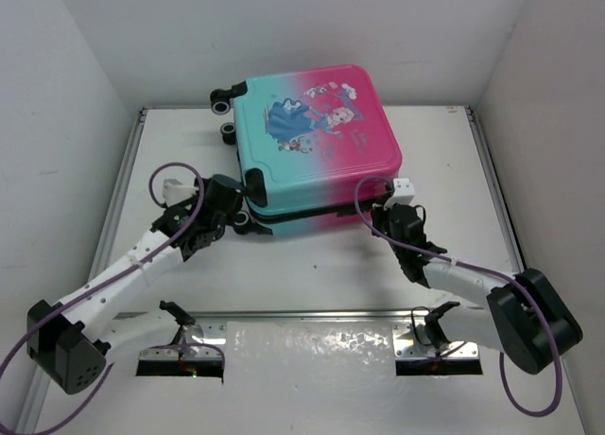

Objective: Pack the luggage

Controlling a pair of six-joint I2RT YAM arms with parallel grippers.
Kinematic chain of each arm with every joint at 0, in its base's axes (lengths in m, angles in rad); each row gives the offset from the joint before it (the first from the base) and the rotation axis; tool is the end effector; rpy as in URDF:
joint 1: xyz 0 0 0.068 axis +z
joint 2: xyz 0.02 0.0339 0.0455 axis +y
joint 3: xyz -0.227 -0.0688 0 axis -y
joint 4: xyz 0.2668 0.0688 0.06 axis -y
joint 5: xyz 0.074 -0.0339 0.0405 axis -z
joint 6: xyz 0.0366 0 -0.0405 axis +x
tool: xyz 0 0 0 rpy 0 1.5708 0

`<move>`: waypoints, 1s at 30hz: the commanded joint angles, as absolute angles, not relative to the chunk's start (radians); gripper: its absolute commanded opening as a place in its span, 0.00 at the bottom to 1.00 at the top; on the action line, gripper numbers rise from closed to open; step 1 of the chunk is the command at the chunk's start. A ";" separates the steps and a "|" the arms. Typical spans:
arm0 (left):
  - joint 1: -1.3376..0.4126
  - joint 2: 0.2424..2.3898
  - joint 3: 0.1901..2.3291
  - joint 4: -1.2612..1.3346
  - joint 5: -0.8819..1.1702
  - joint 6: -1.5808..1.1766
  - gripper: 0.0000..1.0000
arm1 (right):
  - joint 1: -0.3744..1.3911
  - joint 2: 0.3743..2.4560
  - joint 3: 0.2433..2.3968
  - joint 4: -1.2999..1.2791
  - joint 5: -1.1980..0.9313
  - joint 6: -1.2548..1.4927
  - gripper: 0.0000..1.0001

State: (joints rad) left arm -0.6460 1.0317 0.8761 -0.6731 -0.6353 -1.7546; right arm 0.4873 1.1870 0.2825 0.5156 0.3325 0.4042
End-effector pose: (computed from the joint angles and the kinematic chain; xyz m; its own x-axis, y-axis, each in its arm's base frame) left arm 0.2097 -0.1309 0.2500 -0.0540 -0.9503 -0.3065 -0.6087 0.2746 -0.7444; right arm 0.2243 0.1054 0.1102 -0.3771 0.2209 -0.8994 -0.0298 0.9678 0.2501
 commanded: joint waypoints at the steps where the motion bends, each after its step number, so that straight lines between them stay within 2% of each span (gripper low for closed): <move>1: -0.461 1.071 0.888 -0.497 -0.755 -1.459 0.00 | 0.411 1.226 0.296 0.512 0.380 0.359 0.00; 8: -0.223 1.264 1.018 -0.372 -0.632 -1.192 0.00 | 0.269 1.365 0.371 0.584 0.358 0.324 0.00; 17: -0.196 1.568 1.247 -0.327 -0.610 -1.098 0.00 | 0.060 1.483 0.489 0.588 0.347 0.388 0.00; 19: -0.192 1.621 1.310 -0.330 -0.609 -1.088 0.00 | 0.006 1.540 0.515 0.630 0.261 0.396 0.00; 23: -0.187 1.686 1.396 -0.336 -0.603 -1.055 0.00 | -0.037 1.735 0.774 0.592 -0.021 0.324 0.00; 24: -0.187 1.698 1.410 -0.331 -0.603 -1.052 0.00 | -0.035 1.776 0.816 0.594 -0.172 0.319 0.00; 26: -0.183 1.713 1.416 -0.316 -0.597 -1.042 0.00 | -0.035 1.883 0.920 0.586 -0.256 0.328 0.00; 30: -0.175 1.749 1.474 -0.313 -0.568 -0.988 0.00 | -0.037 2.029 1.125 0.442 -0.137 0.301 0.00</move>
State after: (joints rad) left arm -0.2462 1.6455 1.4158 -0.5022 -0.4774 -1.0988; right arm -0.0261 1.9434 1.0126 0.5896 -0.1951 0.3458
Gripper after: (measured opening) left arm 0.411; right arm 0.002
